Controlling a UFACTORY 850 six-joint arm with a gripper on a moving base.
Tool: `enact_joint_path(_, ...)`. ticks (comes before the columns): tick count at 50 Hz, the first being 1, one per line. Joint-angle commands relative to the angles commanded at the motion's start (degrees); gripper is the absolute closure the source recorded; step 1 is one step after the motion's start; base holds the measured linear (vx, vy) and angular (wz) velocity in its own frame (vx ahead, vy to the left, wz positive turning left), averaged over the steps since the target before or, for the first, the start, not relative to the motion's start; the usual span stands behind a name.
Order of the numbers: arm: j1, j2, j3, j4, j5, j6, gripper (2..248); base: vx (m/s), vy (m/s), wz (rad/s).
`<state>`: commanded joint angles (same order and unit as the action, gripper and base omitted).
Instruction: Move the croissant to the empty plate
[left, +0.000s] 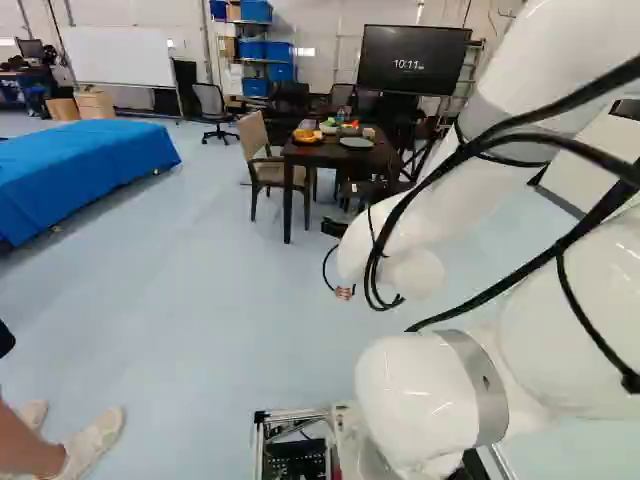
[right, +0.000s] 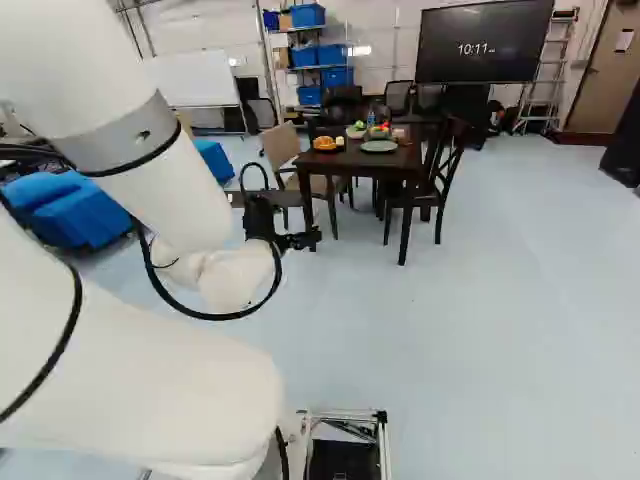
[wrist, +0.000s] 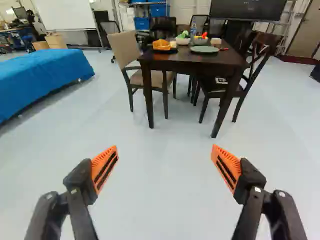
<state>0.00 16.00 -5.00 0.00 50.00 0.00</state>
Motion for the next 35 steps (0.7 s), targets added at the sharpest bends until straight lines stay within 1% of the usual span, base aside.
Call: enact_joint_path(35,0.0,0.0,0.0,0.0,0.0,0.0,3,0.0,0.0,0.0)
